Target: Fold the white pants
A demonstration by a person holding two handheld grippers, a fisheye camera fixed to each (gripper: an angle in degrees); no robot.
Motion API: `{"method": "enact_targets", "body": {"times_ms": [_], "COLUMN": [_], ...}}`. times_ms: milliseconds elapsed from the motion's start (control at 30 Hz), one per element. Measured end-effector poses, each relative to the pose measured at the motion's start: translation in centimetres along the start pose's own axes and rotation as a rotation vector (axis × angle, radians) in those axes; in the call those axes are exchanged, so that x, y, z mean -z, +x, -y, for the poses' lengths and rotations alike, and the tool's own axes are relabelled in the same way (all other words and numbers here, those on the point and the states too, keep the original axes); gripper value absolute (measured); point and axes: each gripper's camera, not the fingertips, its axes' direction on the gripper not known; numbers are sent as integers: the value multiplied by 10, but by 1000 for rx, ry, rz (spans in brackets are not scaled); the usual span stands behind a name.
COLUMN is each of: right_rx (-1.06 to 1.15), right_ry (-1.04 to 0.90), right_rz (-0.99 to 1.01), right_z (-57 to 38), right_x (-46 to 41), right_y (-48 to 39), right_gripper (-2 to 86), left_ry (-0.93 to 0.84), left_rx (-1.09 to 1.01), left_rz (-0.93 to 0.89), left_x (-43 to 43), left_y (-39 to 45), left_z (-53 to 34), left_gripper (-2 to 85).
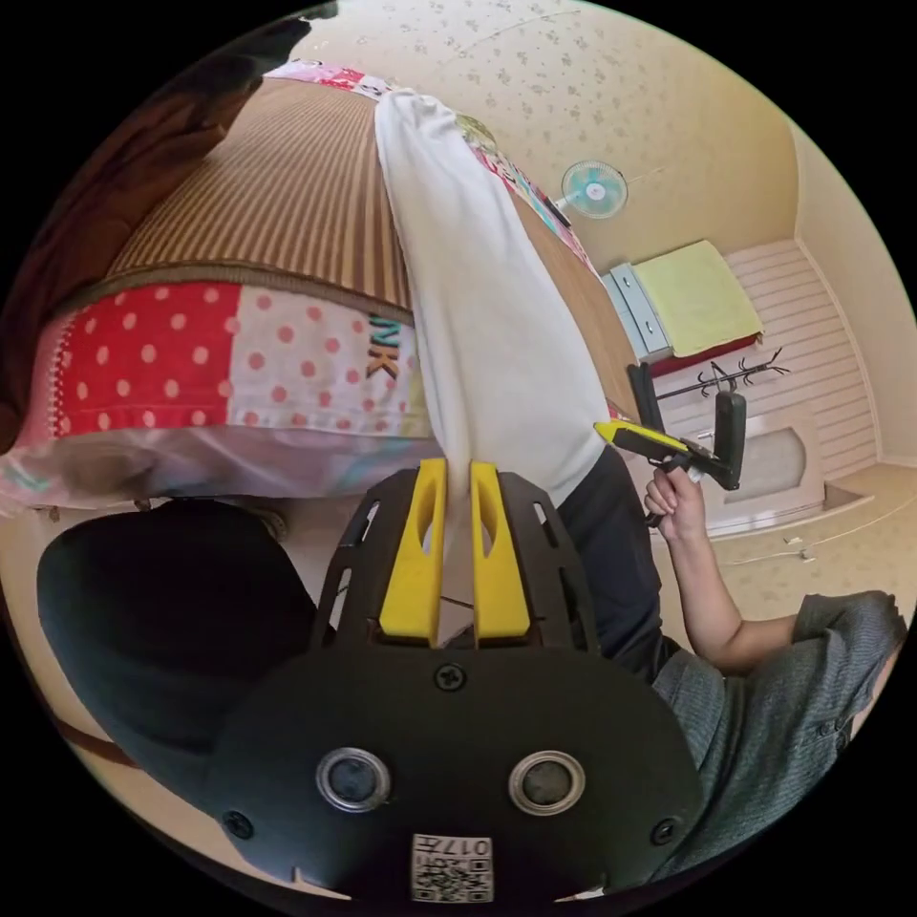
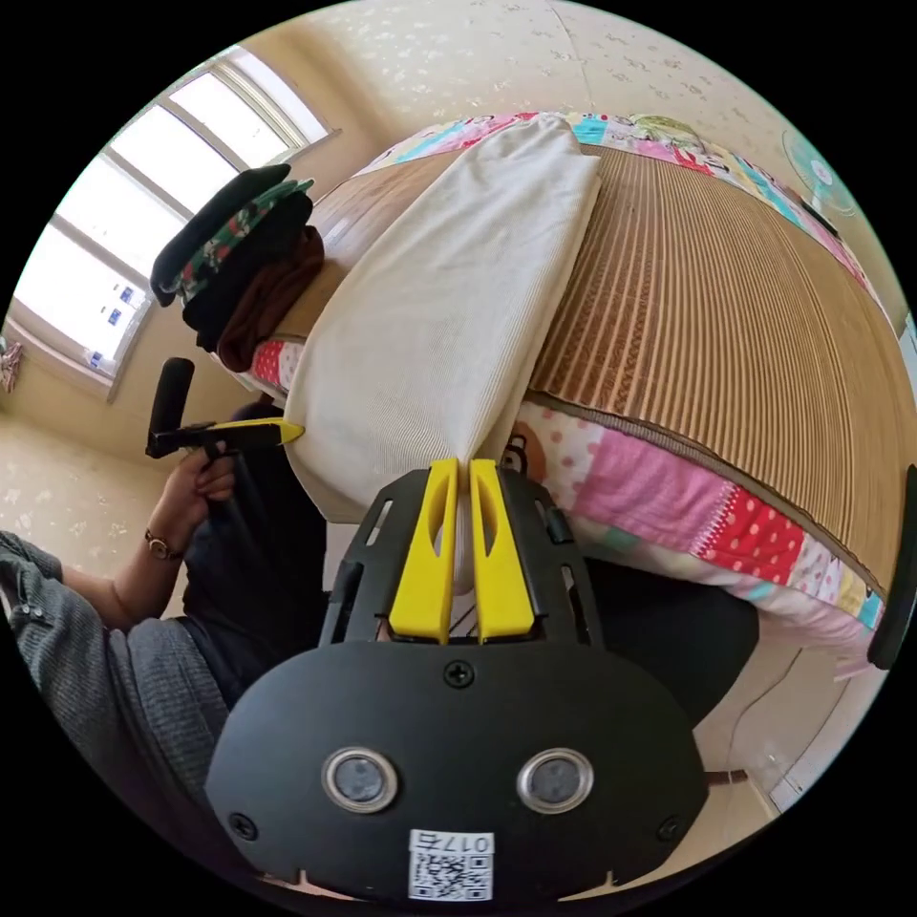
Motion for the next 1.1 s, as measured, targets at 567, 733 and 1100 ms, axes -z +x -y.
{"method": "enact_targets", "body": {"times_ms": [567, 733, 1100], "right_rx": [-232, -327, -406], "right_ry": [401, 315, 209], "right_rz": [236, 342, 611], "right_z": [116, 172, 300], "right_x": [110, 107, 143], "right_y": [56, 69, 134], "right_gripper": [128, 153, 125], "left_ry": [438, 362, 291], "left_rx": [76, 65, 234], "left_rz": [25, 66, -284], "left_x": [51, 14, -3], "left_y": [-34, -36, -114], "left_z": [119, 161, 259], "left_gripper": [163, 161, 124]}}
